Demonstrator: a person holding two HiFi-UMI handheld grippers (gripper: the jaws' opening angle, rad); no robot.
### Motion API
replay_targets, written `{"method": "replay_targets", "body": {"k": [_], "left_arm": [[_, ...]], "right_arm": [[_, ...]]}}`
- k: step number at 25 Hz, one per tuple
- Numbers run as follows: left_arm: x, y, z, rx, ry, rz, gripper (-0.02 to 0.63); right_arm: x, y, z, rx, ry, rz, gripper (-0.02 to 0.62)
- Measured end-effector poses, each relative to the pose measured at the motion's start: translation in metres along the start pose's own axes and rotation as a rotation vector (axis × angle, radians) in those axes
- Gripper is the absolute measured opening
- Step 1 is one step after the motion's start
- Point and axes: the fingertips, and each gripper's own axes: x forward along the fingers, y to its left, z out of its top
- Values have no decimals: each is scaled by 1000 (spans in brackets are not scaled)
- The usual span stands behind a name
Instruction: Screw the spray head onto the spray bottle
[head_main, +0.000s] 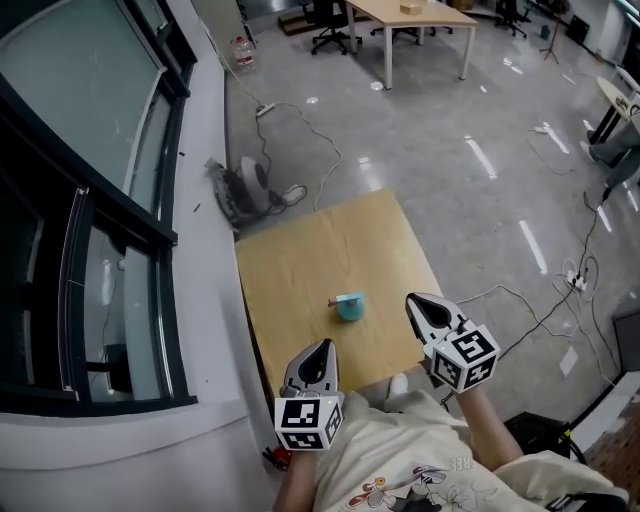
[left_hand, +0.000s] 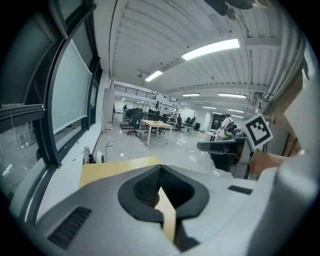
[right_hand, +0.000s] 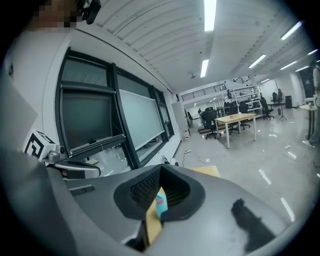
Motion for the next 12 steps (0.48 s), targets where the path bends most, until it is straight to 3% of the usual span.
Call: {"method": "replay_targets", "body": {"k": [5, 12], "left_arm": [[0, -5, -1, 1, 10, 20, 8], [-20, -36, -4, -31, 41, 39, 8]], "right_arm": [[-1, -2, -1, -29, 3, 23, 6], [-33, 16, -16, 7, 59, 83, 6]]}}
